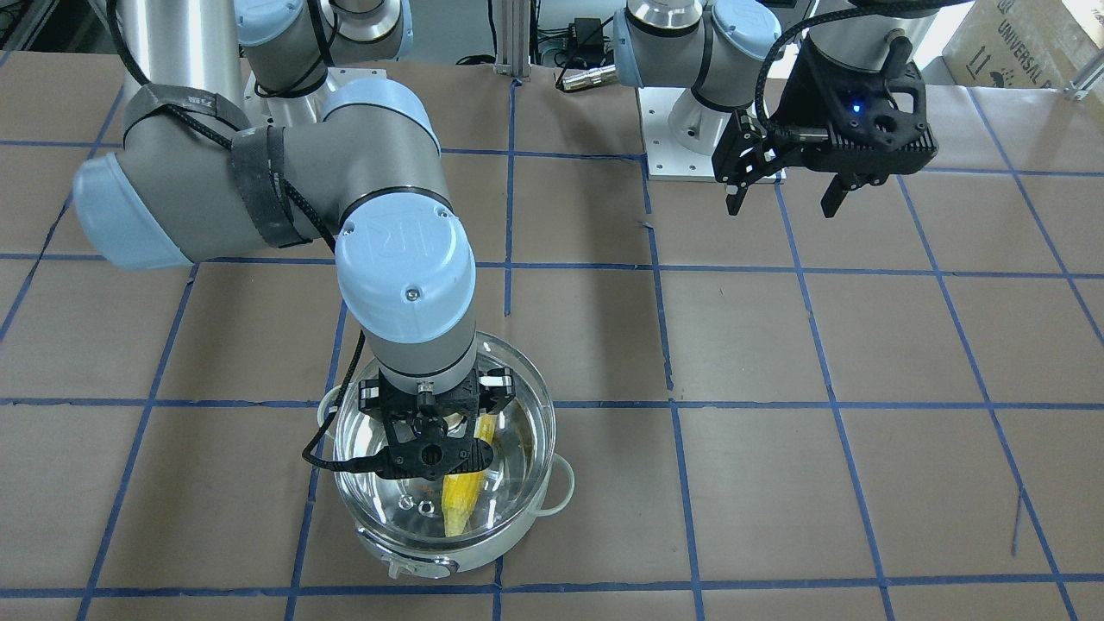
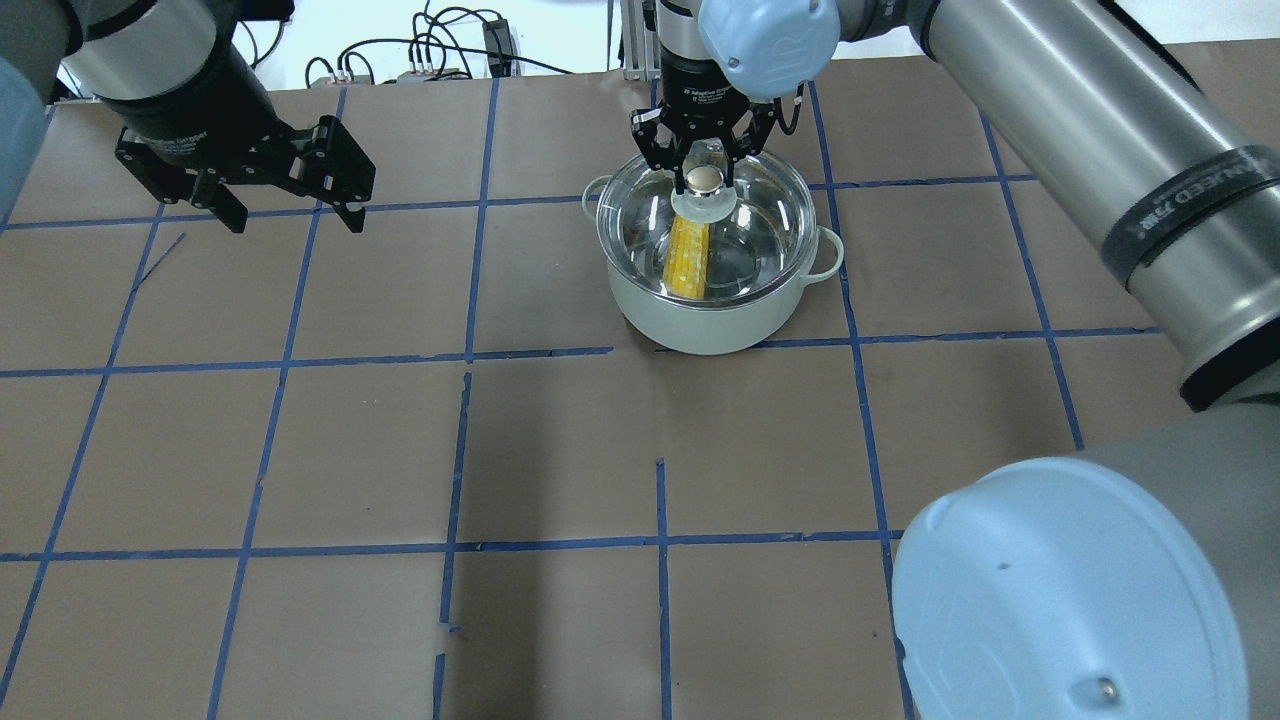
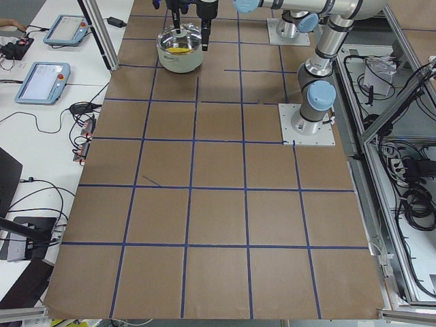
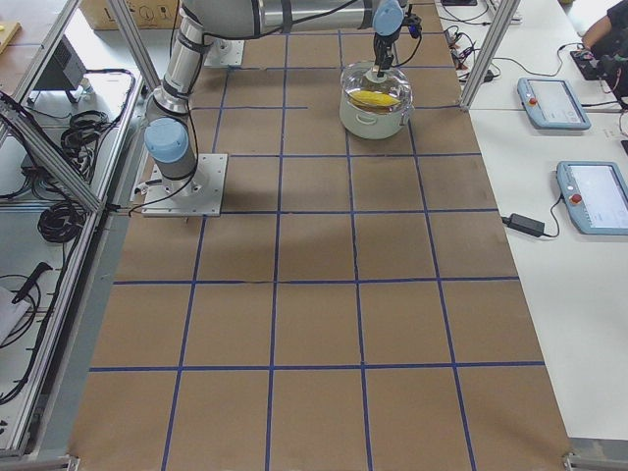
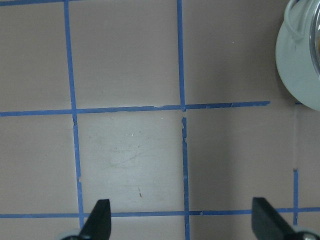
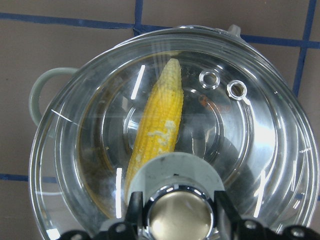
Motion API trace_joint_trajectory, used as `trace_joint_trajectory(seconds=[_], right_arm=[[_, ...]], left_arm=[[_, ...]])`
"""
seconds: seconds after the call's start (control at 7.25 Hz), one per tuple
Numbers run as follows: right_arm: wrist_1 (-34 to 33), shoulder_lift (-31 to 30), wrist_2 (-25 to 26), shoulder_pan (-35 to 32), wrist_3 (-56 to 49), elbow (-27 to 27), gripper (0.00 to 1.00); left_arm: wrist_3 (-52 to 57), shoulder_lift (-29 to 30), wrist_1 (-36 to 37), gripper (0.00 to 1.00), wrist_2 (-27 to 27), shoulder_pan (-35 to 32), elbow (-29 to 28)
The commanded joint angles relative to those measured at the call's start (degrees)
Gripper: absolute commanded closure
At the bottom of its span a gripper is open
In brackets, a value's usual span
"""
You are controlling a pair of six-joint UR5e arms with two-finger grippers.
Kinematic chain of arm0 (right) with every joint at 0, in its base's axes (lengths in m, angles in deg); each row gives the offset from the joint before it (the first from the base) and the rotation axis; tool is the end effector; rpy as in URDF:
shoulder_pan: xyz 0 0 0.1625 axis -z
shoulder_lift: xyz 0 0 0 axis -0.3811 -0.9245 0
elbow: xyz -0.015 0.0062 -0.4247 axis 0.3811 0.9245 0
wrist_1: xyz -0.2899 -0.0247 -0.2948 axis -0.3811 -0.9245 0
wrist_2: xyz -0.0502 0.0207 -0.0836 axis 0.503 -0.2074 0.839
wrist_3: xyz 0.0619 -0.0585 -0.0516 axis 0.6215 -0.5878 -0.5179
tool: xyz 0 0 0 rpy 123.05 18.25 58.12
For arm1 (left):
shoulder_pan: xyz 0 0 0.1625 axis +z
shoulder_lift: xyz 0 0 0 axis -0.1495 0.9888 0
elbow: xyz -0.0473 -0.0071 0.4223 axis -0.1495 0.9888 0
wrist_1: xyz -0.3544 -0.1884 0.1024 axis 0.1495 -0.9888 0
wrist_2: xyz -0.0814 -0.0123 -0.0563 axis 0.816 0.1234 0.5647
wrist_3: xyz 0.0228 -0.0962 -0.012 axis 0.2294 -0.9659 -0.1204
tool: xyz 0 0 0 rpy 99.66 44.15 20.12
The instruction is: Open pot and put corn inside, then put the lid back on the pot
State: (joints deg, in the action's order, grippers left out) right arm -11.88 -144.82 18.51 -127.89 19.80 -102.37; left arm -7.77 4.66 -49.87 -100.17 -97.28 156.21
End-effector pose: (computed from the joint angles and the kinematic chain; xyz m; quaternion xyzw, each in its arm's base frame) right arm 0.3185 -0.6548 0.3719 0.0518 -0.9984 -0.0218 0.0108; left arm -0.1190 -0.4866 0.5216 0.0142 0.9993 -0.0312 0.0167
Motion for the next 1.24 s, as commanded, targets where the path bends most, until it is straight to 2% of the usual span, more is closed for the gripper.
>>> trace_joint_trajectory(seconds=[0.0,1.1], right_arm=[[-0.03,0.14,-0.04,0.37,-0.43,0.02,0.67],[-1.78,1.11,-0.04,0.28,-0.34,0.19,0.67]], left_arm=[[-0.01,-0.04,0.09,0.00,0.11,0.00,0.17],[-0.01,-0.22,0.00,0.00,0.20,0.00,0.35]])
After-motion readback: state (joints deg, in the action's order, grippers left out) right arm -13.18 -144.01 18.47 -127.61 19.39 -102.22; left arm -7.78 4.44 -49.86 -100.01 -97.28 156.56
